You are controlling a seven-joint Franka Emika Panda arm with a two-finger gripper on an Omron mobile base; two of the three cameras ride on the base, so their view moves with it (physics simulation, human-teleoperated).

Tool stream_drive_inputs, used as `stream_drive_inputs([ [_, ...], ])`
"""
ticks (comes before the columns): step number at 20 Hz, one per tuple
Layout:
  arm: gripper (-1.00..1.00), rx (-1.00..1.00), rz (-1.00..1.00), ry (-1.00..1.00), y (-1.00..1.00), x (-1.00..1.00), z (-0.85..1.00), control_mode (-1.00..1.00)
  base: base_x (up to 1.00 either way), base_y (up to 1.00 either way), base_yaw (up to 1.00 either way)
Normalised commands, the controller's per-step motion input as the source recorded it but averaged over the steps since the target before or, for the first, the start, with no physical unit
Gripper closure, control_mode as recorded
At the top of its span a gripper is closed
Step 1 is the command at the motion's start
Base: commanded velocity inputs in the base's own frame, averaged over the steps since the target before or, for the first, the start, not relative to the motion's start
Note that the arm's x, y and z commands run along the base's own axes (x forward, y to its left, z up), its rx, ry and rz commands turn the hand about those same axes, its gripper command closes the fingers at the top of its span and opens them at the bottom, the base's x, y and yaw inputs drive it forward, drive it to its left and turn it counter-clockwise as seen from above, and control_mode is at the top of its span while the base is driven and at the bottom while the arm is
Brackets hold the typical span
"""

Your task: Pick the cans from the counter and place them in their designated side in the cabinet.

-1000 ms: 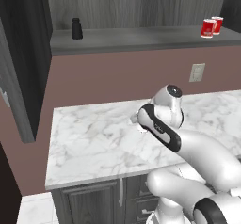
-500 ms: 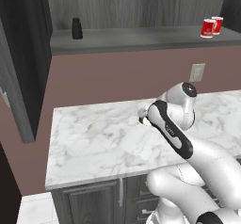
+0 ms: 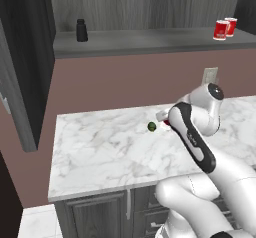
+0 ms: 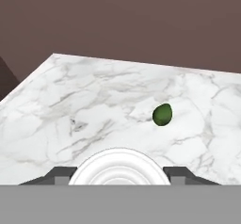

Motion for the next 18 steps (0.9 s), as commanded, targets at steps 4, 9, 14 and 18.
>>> stream_drive_inputs([
  [4, 1.0, 0.0, 0.0, 0.0, -0.31, -0.41, 0.2, -1.0, 0.0, 0.0, 0.0],
  [9, 1.0, 0.0, 0.0, 0.0, -0.3, -0.4, 0.19, -1.0, 0.0, 0.0, 0.0],
  [14, 1.0, 0.0, 0.0, 0.0, -0.21, -0.41, 0.18, -1.0, 0.0, 0.0, 0.0],
  [18, 1.0, -0.02, -0.01, 0.0, -0.16, -0.36, 0.17, -1.0, 0.0, 0.0, 0.0],
])
